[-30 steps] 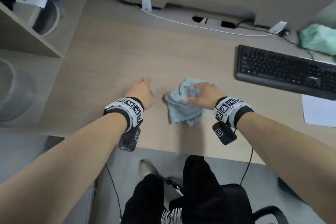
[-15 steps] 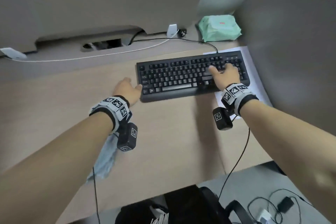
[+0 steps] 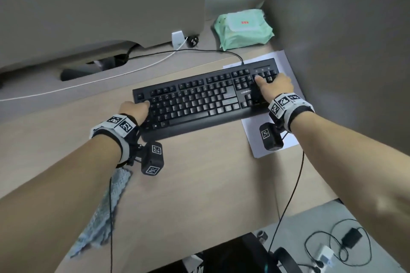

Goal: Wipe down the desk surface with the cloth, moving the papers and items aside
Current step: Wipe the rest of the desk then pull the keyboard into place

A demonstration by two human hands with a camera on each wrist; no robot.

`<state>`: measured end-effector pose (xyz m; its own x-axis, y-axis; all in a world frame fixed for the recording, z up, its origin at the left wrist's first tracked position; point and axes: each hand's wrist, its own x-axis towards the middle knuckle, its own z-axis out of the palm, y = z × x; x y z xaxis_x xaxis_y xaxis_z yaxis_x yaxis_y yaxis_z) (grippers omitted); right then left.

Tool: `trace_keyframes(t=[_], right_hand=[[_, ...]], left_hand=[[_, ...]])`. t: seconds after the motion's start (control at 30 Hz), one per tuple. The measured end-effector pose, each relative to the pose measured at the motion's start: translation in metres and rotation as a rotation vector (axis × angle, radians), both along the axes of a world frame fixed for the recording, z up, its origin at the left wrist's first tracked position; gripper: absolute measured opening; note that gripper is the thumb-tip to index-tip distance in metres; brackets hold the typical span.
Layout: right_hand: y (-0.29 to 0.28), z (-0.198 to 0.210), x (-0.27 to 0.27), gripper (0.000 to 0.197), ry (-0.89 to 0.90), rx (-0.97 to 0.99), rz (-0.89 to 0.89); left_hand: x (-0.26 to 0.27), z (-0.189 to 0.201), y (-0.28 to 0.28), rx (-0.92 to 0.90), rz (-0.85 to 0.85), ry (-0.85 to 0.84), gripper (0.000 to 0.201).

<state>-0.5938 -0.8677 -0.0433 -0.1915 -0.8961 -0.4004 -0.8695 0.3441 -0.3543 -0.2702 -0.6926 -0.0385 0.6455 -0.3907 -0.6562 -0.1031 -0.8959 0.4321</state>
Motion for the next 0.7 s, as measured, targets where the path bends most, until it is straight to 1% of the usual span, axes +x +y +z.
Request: trace_keyframes(t=[0.17, 0.3, 0.47, 0.6, 0.7], right_hand=[[0.0, 0.007, 0.008, 0.083, 0.0, 0.036, -0.096], [0.017, 0.015, 0.034, 0.081, 0.039, 0.034, -0.066], [0.053, 0.024, 0.102, 0.084, -0.001, 0.028, -0.009], [0.094, 0.029, 0.178, 0.094, -0.027, 0.029, 0.077], [0.131, 0.029, 0.241, 0.091, -0.117, 0.046, 0.114]], left_hand=[[0.007, 0.003, 0.005, 0.02, 0.044, -0.002, 0.05], [0.033, 0.008, 0.03, 0.039, 0.036, -0.07, 0.052], [0.096, 0.017, 0.076, 0.027, 0.11, -0.123, 0.056], [0.167, 0.025, 0.128, 0.019, 0.16, -0.18, 0.054], [0.226, 0.03, 0.173, 0.015, 0.183, -0.192, 0.052]])
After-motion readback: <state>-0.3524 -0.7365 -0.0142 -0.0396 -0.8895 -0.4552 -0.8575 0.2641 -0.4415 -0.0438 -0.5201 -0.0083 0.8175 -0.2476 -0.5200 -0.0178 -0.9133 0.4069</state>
